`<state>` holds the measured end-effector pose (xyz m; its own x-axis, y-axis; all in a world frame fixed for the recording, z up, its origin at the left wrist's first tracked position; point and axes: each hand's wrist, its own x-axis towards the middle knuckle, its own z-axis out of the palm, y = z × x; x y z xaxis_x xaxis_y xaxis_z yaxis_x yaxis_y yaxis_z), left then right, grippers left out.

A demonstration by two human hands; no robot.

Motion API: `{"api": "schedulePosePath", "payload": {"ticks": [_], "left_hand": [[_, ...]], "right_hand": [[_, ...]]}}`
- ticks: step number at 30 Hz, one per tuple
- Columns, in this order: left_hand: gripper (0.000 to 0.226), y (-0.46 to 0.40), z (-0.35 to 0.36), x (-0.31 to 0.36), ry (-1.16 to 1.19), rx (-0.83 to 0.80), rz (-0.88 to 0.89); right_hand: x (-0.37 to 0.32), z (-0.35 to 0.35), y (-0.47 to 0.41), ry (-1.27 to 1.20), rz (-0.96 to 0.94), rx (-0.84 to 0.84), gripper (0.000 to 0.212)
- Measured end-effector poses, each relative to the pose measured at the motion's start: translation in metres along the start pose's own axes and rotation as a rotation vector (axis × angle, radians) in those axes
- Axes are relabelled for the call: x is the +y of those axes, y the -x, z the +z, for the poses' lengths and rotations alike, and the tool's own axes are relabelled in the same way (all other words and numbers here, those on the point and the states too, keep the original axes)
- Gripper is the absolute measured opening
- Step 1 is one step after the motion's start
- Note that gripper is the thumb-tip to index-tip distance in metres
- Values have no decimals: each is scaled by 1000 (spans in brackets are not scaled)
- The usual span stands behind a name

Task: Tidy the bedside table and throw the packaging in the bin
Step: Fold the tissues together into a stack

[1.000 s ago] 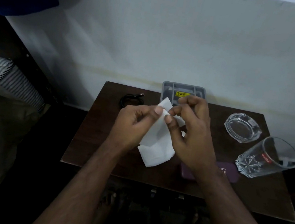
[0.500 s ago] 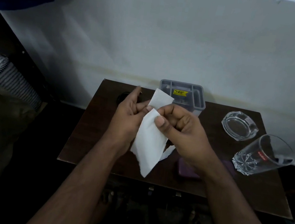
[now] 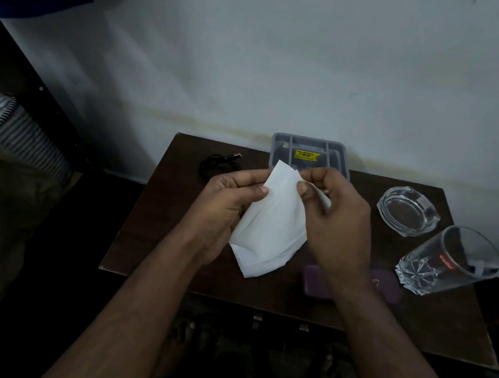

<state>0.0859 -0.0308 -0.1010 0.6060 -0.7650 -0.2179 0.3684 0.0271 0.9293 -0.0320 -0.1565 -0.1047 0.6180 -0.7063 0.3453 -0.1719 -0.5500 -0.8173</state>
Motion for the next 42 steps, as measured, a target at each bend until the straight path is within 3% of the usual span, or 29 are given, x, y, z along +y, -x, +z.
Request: {"api": "schedulePosePath", "payload": {"ticks": [4, 10, 19, 39, 42], "left_hand": [[29, 0, 0, -3, -30, 31, 4], [28, 0, 0, -3, 13, 52, -45], [31, 3, 4, -3, 1, -20, -91], [34, 3, -4, -9, -78, -23, 37], [31, 2, -9, -9, -89, 3, 19]], "right_hand": [[0, -1, 0, -8, -41, -27, 10], [-3, 2, -2, -252, 21, -260, 6], [0, 6, -2, -231, 127, -93, 11], [-1, 12, -1, -80, 49, -53, 13], [2, 12, -3, -29, 39, -75, 24]]}}
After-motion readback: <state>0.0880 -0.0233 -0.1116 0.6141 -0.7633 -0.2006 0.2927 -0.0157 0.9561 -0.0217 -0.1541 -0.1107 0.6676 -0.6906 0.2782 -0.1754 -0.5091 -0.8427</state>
